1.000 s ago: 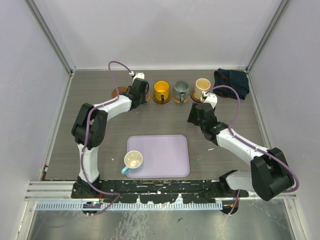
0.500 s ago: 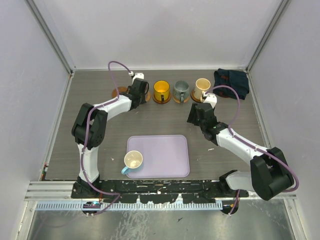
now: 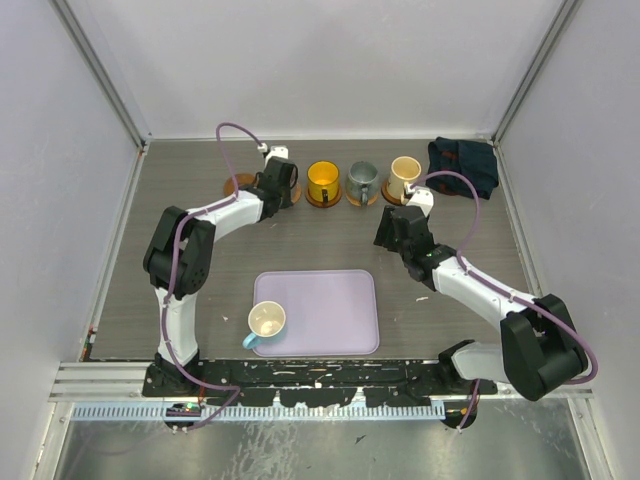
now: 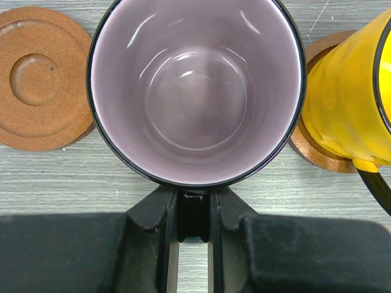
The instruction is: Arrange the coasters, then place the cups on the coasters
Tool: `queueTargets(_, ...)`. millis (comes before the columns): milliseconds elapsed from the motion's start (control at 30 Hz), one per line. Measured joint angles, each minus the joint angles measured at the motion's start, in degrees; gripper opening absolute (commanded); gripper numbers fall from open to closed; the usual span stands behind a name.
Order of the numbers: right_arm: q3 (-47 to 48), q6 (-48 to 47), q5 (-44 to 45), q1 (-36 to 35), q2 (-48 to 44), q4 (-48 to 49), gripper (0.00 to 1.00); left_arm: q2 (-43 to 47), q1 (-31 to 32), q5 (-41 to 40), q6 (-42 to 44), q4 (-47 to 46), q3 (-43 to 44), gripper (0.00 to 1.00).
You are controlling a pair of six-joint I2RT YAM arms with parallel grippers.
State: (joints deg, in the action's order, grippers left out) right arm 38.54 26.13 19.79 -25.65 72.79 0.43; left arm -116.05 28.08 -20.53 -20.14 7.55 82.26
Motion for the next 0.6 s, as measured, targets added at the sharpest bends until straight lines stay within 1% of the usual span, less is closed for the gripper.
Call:
queueTargets(200,0.0,0.0,0.0,0.0,0.0,0.0,0.63,0.0,0.0,-0.1,-0.1,-0.1,-0.6,0.19)
queueTargets(233,-0.1,0.0,0.0,0.0,0.0,0.0,0.63,0.0,0.0,-0.2,-0.2,-0.2,-0.6,0.22)
queueTargets(300,-0.2,0.0,0.0,0.0,0.0,0.0,0.63,0.0,0.0,-0.3,-0.3,-0.3,-0.6,0.37)
queueTargets(333,-0.2,0.1,-0.1,0.0,0.0,0.0,0.63,0.0,0.0,-0.3,-0.3,-0.4,-0.6,0.42)
queueTargets(433,-0.2,0.2,-0.2,0.0,0.0,0.0,0.63,0.0,0.0,-0.7,-0.4,-1.6,-0.6,0.55)
queueTargets(500,-0.2,0.2,-0.3,0.0,0.0,0.0,0.63,0.0,0.0,-0.8,-0.5,-1.9,-0.6,0.6)
queueTargets(600,-0.2,0.2,-0.4,0.0,0.0,0.0,0.63,0.0,0.0,-0.8,-0.6,-2.2,-0.6,0.64)
